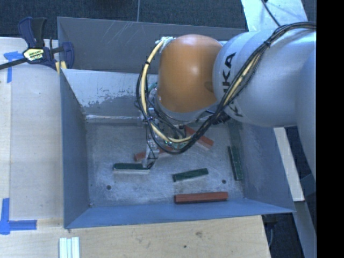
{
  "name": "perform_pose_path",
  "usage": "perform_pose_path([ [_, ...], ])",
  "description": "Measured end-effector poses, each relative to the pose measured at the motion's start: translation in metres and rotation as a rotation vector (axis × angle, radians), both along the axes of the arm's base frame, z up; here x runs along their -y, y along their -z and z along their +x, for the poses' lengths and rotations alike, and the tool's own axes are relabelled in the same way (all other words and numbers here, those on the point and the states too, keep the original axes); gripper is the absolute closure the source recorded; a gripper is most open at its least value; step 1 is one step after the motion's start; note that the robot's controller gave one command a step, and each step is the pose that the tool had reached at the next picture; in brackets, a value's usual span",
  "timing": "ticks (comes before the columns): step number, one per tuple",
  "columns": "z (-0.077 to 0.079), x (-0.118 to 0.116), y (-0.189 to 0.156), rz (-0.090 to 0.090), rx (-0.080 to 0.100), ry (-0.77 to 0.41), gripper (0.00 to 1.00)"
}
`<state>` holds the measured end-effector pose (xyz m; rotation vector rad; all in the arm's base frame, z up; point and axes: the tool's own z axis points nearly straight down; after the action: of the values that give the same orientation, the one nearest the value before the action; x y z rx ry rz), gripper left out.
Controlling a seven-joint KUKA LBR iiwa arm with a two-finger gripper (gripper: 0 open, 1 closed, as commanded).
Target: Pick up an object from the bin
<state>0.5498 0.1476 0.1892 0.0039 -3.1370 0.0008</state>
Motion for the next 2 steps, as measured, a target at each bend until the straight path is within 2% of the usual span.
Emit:
perform_pose_path([
  [1,-0.0250,-0.0059,0.1237,-0.001,-0.001,0.120,0.00],
  [2,-0.0217,-0.0061,0.1185,0.002,0.009,0.122,1.00],
])
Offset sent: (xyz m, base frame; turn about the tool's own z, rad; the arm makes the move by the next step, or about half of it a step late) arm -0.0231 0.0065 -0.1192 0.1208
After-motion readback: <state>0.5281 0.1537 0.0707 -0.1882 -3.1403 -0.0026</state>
